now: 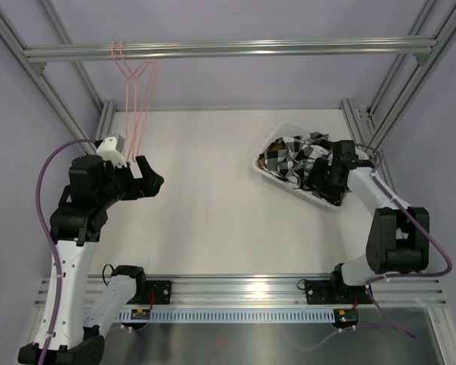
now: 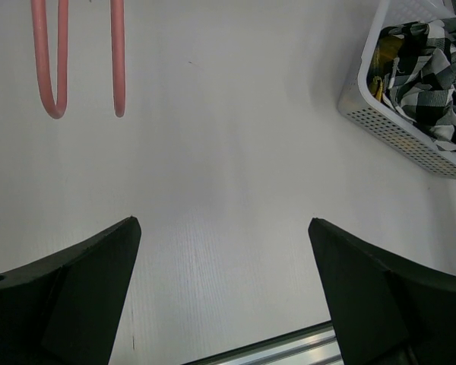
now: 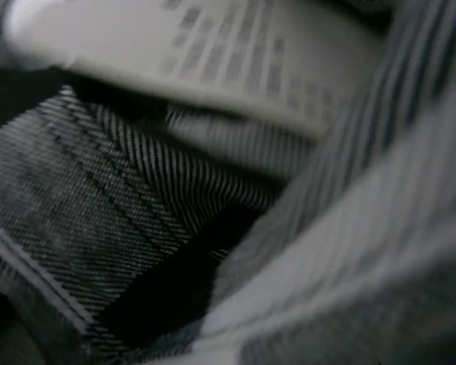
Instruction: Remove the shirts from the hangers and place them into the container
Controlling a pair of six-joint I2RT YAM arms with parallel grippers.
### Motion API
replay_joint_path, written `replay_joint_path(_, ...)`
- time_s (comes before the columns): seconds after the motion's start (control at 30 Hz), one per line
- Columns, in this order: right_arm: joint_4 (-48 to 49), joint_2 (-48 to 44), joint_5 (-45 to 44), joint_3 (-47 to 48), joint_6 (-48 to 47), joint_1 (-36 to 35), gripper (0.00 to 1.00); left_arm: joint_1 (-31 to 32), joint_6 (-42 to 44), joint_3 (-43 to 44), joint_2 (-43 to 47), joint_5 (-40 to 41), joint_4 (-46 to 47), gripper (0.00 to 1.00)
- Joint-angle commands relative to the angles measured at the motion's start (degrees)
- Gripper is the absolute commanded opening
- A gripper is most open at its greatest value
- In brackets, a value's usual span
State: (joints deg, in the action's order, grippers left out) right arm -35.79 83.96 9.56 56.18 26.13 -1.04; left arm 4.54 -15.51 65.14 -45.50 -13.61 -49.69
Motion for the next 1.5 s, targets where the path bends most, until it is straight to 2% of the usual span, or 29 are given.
replay_joint_path(0.0, 7.66, 4.35, -2.27, 0.15, 0.94, 0.42, 0.75, -0.23, 0.21, 0.86, 1.55, -1.77, 1.09, 0.99)
replay_joint_path(0.1, 7.75, 8.05, -0.25, 0.51, 0.5, 0.42, 0.76, -0.23, 0.13, 0.6, 2.07, -1.78, 0.82, 0.99)
replay_joint_path(0.2, 7.67, 6.75, -0.15, -0.63, 0.41, 0.42, 0.76, -0.23, 0.13, 0.6, 2.25, -1.78, 0.56, 0.99)
replay_joint_path(0.37, 1.79, -4.21, -2.35, 2.43, -1.08, 0.42, 0.78, -0.23, -0.31, 0.69, 2.08, -1.86, 1.17, 0.99)
replay_joint_path(0.67, -13.06, -19.78, -6.65, 18.95, -3.27, 0.34, 0.87, -0.23, -0.84, 2.53, 1.81, -0.2, 1.44, 0.99)
replay_joint_path(0.8, -17.9, -25.33, -13.32, 27.11, -6.69, 0.42, 0.91, -0.23, -0.84, 4.54, 2.69, 3.57, 0.39, 0.99)
replay_joint_path(1.0, -18.88, -34.56, -21.06, 32.93, -10.92, 0.34, 0.97, -0.23, -0.23, 6.92, 5.59, 12.18, -2.16, 0.99)
replay_joint_path(1.2, -16.6, -44.49, -27.47, 29.17, -12.67, -4.58, 1.0, -0.14, 0.48, 8.95, 9.54, 20.62, -5.94, 0.99)
replay_joint_path(1.47, -12.29, -57.14, -30.04, 22.05, -17.51, -10.47, 1.0, 1.52, -1.19, 5.88, 15.95, 25.56, -7.88, 0.99)
